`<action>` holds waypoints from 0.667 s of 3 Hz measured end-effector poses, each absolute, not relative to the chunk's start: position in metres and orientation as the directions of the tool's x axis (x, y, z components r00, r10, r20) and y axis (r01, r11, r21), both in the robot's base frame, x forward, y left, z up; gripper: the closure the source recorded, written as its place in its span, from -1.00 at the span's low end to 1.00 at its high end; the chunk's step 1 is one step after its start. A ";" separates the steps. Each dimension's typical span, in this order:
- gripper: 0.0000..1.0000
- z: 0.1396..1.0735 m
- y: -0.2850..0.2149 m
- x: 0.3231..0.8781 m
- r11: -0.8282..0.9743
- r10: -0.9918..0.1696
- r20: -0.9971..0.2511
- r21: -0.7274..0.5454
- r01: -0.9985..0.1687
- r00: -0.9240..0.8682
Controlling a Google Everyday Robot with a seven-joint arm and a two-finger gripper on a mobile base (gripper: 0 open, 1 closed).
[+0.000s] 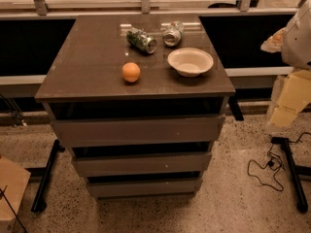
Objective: Open top drawer
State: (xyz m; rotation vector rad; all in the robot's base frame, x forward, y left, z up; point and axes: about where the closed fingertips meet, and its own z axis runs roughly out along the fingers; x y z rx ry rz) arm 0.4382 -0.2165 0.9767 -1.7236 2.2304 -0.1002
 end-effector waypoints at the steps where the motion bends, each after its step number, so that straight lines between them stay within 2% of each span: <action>1: -1.00 0.977 -0.216 0.438 0.270 -0.953 -0.207 -0.248 -0.931 -0.221; 2: -1.00 0.969 -0.210 0.441 0.265 -0.948 -0.248 -0.259 -0.929 -0.201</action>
Offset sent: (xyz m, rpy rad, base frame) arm 0.0065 0.0167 -0.0259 0.1013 -0.0432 0.0427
